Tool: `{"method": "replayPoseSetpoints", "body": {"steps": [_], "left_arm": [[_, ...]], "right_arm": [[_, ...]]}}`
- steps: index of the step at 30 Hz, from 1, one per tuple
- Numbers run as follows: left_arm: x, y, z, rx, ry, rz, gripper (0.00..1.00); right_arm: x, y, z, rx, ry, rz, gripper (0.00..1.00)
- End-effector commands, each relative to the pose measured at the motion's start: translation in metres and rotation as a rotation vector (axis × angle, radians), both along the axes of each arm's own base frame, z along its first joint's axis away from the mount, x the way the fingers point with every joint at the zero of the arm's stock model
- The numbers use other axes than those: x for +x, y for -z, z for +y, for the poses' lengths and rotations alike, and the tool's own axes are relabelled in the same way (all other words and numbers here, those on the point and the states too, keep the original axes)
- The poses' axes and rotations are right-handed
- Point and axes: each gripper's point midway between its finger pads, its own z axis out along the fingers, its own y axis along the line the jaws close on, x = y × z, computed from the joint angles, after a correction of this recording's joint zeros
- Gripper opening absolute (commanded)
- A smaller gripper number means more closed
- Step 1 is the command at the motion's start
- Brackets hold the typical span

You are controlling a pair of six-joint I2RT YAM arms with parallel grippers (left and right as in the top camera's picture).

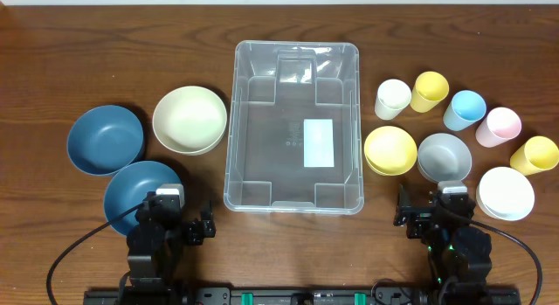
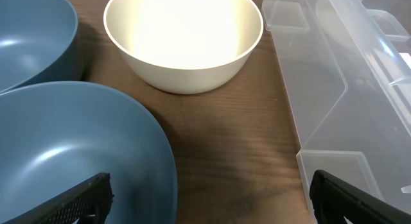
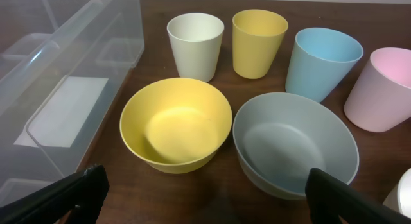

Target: Pack container

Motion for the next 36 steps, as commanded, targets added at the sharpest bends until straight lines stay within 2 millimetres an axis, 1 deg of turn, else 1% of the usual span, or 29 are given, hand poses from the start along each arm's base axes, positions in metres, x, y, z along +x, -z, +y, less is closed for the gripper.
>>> {"method": "replayPoseSetpoints", "body": {"steps": [1,4,6,10,12,14,15,19,20,23,24,27,29,31,33,36], "left_arm": [[0.000,0.005,-0.001,-0.002,0.007,0.007,0.98],[0.001,0.002,-0.002,-0.009,0.009,-0.006,0.98],[-0.001,0.004,-0.010,-0.052,0.033,0.007,0.98],[0.000,0.001,-0.010,-0.090,0.014,0.003,0.98],[0.001,-0.006,-0.010,-0.106,0.005,-0.010,0.98],[0.001,-0.025,-0.010,-0.119,0.000,-0.047,0.98],[0.002,-0.039,-0.009,-0.119,-0.002,-0.078,0.98],[0.000,-0.100,0.008,-0.086,-0.084,-0.218,0.98],[-0.003,-0.121,0.015,-0.073,-0.122,-0.260,0.98],[-0.004,-0.153,0.029,-0.044,-0.193,-0.296,0.98],[-0.002,-0.160,0.033,-0.031,-0.218,-0.281,0.98],[0.010,-0.165,0.043,0.011,-0.271,-0.166,0.98],[0.023,-0.166,0.046,0.033,-0.290,-0.082,0.98],[0.044,-0.172,0.052,0.048,-0.313,0.010,0.98],[0.060,-0.177,0.059,0.056,-0.338,0.063,0.98],[0.086,-0.183,0.078,0.071,-0.393,0.156,0.98]], "right_arm": [[0.000,0.000,-0.002,0.006,0.014,-0.005,0.99],[0.000,0.000,-0.002,0.006,0.014,-0.005,0.99],[0.000,0.000,-0.002,0.006,0.014,-0.005,0.99],[0.000,0.000,-0.002,0.006,0.014,-0.005,0.99],[0.000,0.000,-0.002,0.006,0.014,-0.005,0.99],[0.000,0.000,-0.002,0.006,0.014,-0.005,0.99],[0.000,0.000,-0.002,0.006,0.014,-0.005,0.99],[0.000,0.000,-0.002,0.006,0.014,-0.005,0.99],[0.000,0.000,-0.002,0.006,0.014,-0.005,0.99],[0.000,0.000,-0.002,0.006,0.014,-0.005,0.99],[0.000,0.000,-0.002,0.006,0.014,-0.005,0.99],[0.000,0.000,-0.002,0.006,0.014,-0.005,0.99],[0.000,0.000,-0.002,0.006,0.014,-0.005,0.99],[0.000,0.000,-0.002,0.006,0.014,-0.005,0.99],[0.000,0.000,-0.002,0.006,0.014,-0.005,0.99],[0.000,0.000,-0.002,0.006,0.014,-0.005,0.99]]}}
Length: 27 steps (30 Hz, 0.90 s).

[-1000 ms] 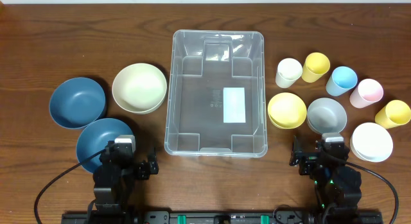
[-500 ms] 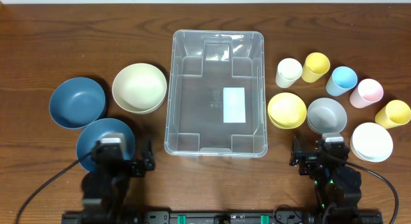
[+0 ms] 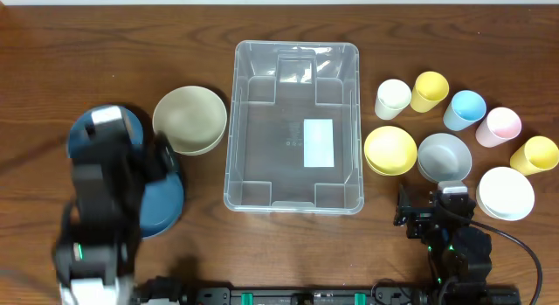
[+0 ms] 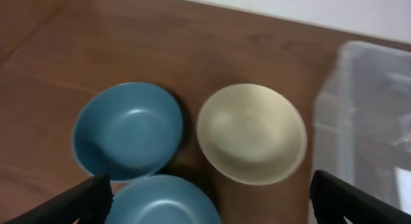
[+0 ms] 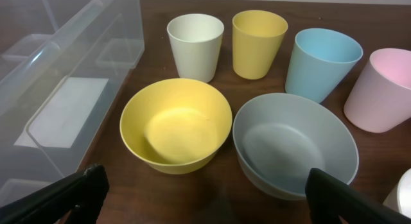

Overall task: Pack container
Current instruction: 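Reach the left gripper to the far dark blue bowl and grasp its rim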

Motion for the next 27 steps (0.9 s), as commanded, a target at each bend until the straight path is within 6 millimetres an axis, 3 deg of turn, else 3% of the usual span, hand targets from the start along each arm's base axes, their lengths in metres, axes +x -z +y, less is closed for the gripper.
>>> {"method": "replayPoseSetpoints", "body": {"steps": [1,3,6,11,14,19,22,27], "left_arm": [[0.024,-0.012,0.025,0.019,-0.083,0.067,0.98],[0.036,-0.009,0.034,0.012,-0.106,0.121,0.98],[0.044,0.011,0.034,-0.005,-0.099,0.231,0.98],[0.038,0.035,0.040,-0.044,-0.146,0.331,0.98],[0.023,0.045,0.067,-0.172,-0.373,0.339,0.98],[-0.006,0.054,0.131,-0.352,-0.700,0.287,0.98],[-0.014,0.062,0.157,-0.440,-0.770,0.268,0.98],[-0.012,0.088,0.173,-0.541,-0.758,0.314,0.98]], "right_arm": [[0.000,0.000,-0.002,0.006,0.014,-0.003,0.99],[0.000,0.000,-0.002,0.006,0.014,-0.003,0.99],[0.000,0.000,-0.002,0.006,0.014,-0.003,0.99],[0.000,0.000,-0.002,0.006,0.014,-0.003,0.99],[0.000,0.000,-0.002,0.006,0.014,-0.003,0.99],[0.000,0.000,-0.002,0.005,0.014,-0.003,0.99],[0.000,0.000,-0.002,0.006,0.014,-0.003,0.99],[0.000,0.000,-0.002,0.006,0.014,-0.002,0.99]]}}
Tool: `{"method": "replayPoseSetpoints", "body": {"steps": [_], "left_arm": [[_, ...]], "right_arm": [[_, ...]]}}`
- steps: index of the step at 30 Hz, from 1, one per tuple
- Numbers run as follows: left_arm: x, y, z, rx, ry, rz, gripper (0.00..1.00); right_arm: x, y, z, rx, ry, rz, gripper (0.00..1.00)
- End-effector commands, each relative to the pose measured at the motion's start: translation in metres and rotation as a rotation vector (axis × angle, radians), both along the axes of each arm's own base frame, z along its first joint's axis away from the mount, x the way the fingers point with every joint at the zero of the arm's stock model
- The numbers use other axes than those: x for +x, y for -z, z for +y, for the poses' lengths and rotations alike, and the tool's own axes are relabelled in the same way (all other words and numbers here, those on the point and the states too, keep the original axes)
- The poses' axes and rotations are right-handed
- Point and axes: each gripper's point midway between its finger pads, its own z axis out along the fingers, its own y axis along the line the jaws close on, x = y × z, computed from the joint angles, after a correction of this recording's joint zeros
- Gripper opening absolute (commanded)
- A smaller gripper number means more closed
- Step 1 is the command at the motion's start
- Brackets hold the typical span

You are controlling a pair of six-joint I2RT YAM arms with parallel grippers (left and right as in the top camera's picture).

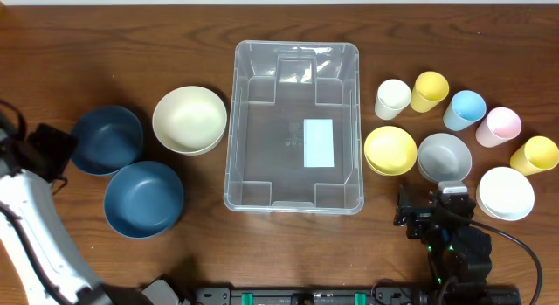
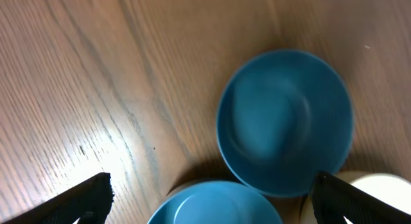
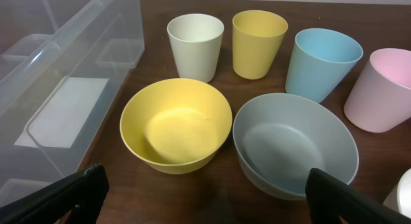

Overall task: Pack container
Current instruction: 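Reach the left gripper to the far dark blue bowl and grasp its rim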

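Note:
The clear plastic container (image 1: 297, 121) stands empty mid-table. To its left are a cream bowl (image 1: 189, 120) and two blue bowls, the far one (image 1: 106, 139) and the near one (image 1: 143, 198). My left gripper (image 1: 50, 153) hangs high by the left edge and is open. Its camera looks down on the far blue bowl (image 2: 286, 121) and the near blue bowl (image 2: 215, 205). My right gripper (image 1: 441, 209) rests open near the front, facing a yellow bowl (image 3: 175, 124) and a grey bowl (image 3: 295, 144).
Right of the container stand a white cup (image 3: 195, 45), yellow cup (image 3: 259, 43), blue cup (image 3: 321, 60) and pink cup (image 3: 384, 89). A second yellow cup (image 1: 534, 155) and a white bowl (image 1: 505, 193) sit at the far right.
My left arm has gone from above the two blue bowls to the table's left edge, its camera now looking straight down on the far blue bowl. The right arm has not moved.
My left gripper first sat low at the table front beside the near blue bowl, open. Then it was raised over the blue bowls. Now it is at the left edge, high above them. No object has moved and the right arm has stayed still.

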Motion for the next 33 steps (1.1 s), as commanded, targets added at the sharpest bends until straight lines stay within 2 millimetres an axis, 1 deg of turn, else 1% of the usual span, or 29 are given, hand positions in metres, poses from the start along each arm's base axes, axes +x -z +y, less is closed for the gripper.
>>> {"method": "replayPoseSetpoints", "body": {"steps": [1,5,9,10,13,15,17,18,20,26,30,31,32,33], "left_arm": [[0.016,0.014,0.001,-0.091,0.055,-0.031,0.98],[0.022,0.034,0.005,-0.103,0.128,0.017,0.98],[0.027,0.058,0.009,-0.139,0.139,0.060,1.00],[0.028,0.065,0.010,-0.153,0.138,0.073,0.97],[0.029,0.090,0.011,-0.199,0.139,0.121,0.84],[0.028,0.106,0.010,-0.231,0.138,0.153,0.74],[0.028,0.119,0.010,-0.254,0.137,0.175,0.67],[0.028,0.123,0.010,-0.262,0.136,0.182,0.65],[0.029,0.131,0.011,-0.271,0.136,0.193,0.57],[0.034,0.141,0.015,-0.268,0.137,0.189,0.40],[0.037,0.144,0.018,-0.261,0.138,0.182,0.19],[0.038,0.144,0.019,-0.258,0.138,0.180,0.10],[0.039,0.144,0.020,-0.254,0.138,0.176,0.06],[0.040,0.144,0.020,-0.251,0.138,0.172,0.06]], "right_arm": [[0.000,0.000,-0.002,0.006,0.014,-0.002,0.99],[0.000,0.000,-0.002,0.006,0.014,-0.002,0.99],[0.000,0.000,-0.002,0.006,0.014,-0.002,0.99],[0.000,0.000,-0.002,0.006,0.014,-0.002,0.99],[0.000,0.000,-0.002,0.006,0.014,-0.002,0.99],[0.000,0.000,-0.002,0.006,0.014,-0.002,0.99],[0.000,0.000,-0.002,0.006,0.014,-0.002,0.99],[0.000,0.000,-0.002,0.006,0.014,-0.002,0.99],[0.000,0.000,-0.002,0.006,0.014,-0.002,0.99],[0.000,0.000,-0.002,0.006,0.014,-0.002,0.99],[0.000,0.000,-0.002,0.006,0.014,-0.002,0.99],[0.000,0.000,-0.002,0.006,0.014,-0.002,0.99],[0.000,0.000,-0.002,0.006,0.014,-0.002,0.99],[0.000,0.000,-0.002,0.005,0.014,-0.002,0.99]]}}
